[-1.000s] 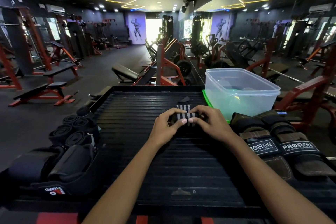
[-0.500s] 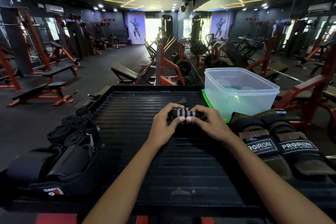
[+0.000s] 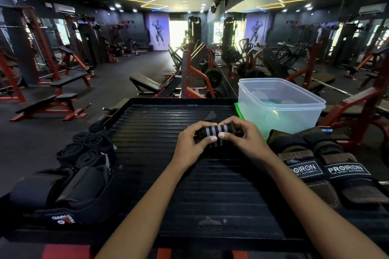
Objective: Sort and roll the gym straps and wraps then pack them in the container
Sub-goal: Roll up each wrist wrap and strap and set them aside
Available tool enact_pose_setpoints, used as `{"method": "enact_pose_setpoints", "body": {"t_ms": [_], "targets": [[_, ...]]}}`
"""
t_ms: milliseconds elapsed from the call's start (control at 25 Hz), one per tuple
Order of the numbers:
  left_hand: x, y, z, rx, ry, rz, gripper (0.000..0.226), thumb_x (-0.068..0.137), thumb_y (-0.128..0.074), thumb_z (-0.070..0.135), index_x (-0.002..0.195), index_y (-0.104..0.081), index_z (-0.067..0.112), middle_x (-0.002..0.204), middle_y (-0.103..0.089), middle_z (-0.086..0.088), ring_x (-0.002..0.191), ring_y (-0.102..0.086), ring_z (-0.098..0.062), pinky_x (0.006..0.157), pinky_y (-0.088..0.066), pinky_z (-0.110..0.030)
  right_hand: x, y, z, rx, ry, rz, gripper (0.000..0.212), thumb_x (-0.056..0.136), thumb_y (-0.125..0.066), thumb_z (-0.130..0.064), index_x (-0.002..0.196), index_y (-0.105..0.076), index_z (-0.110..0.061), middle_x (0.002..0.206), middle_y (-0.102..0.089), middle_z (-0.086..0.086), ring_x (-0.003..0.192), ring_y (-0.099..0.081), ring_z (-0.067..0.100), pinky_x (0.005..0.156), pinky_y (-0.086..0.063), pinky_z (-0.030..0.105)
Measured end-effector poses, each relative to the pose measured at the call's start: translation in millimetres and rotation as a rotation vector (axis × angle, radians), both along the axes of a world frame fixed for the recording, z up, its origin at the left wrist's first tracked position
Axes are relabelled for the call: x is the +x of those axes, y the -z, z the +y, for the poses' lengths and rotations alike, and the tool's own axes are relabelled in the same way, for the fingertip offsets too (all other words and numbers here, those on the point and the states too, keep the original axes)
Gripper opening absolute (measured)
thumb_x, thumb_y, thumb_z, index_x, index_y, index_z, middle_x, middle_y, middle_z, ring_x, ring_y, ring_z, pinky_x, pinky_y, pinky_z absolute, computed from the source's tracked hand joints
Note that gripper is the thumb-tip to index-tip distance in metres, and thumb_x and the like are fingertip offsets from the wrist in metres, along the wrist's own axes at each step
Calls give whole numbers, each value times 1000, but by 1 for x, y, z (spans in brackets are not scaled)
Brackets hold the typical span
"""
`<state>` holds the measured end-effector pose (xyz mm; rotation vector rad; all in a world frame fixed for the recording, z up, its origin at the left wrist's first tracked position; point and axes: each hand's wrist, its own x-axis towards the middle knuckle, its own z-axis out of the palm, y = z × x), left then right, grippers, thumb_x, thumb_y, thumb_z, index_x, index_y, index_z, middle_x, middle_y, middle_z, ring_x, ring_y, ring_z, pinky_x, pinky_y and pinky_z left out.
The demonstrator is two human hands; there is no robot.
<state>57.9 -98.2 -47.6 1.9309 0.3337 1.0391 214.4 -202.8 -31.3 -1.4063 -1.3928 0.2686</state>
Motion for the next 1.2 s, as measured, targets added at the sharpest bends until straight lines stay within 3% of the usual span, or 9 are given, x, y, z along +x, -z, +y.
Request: {"method": "enact_pose_setpoints", "body": {"t_ms": [160, 320, 560, 720, 840, 960, 1040, 1200], "targets": [[0, -1, 1, -55, -22, 2, 24, 83, -73, 9, 100, -70, 25, 102, -71, 6, 98, -66, -8, 89, -52, -26, -2, -1, 0, -13, -34, 29, 25, 80, -77, -13, 103, -68, -16, 97, -71, 0, 92, -68, 20, 87, -54, 46], [-1, -3, 2, -138, 10, 21, 18, 84, -71, 10, 101, -71, 16, 99, -73, -2, 94, -68, -11, 84, -53, -23, -2, -1, 0, -28, -36, -37, 34, 77, -77, -6, 105, -66, -22, 100, -69, -9, 95, -65, 14, 88, -53, 41], [0, -1, -4, -106, 41, 40, 24, 87, -68, 13, 110, -63, 19, 106, -68, 1, 98, -66, -10, 85, -53, -21, 3, 0, -1, -17, 14, -3, 21, 80, -77, -15, 100, -72, -15, 94, -73, -1, 90, -69, 15, 87, -55, 43], [0, -3, -5, -67, -32, -30, 18, 85, -70, 10, 97, -66, 23, 101, -68, 0, 94, -66, -11, 84, -54, -26, 1, 0, 1, -31, 24, -23, 16, 84, -74, -24, 96, -70, -15, 89, -71, 1, 86, -68, 20, 83, -54, 47], [0, -3, -3, -34, -75, -39, 18, 85, -71, 13, 93, -67, 29, 94, -70, 5, 91, -66, -11, 84, -55, -33, -1, 0, 1, 21, -25, 10, 23, 83, -74, -14, 105, -67, -17, 99, -69, -1, 93, -67, 20, 87, -55, 43], [-1, -3, -5, -59, -64, -47, 18, 88, -69, 15, 101, -67, 26, 96, -70, 2, 90, -67, -14, 81, -56, -34, 2, 2, 3, 46, -48, 96, 21, 81, -76, -13, 101, -69, -18, 98, -70, 6, 93, -65, 35, 86, -53, 54], [-2, -4, -6, -64, -9, -56, 22, 89, -67, 13, 109, -66, 21, 103, -69, 3, 94, -66, -10, 82, -55, -26, 5, 4, 5, 48, -35, 140, 19, 81, -76, -20, 99, -71, -22, 96, -71, 12, 92, -63, 43, 85, -51, 59], [-2, -6, -6, -70, 29, -63, 28, 82, -72, 3, 104, -69, 20, 104, -68, 5, 100, -65, -7, 85, -52, -20, 5, 4, 4, 56, -51, 170, 18, 82, -75, -19, 99, -72, -20, 98, -72, 11, 95, -65, 39, 88, -50, 60]]}}
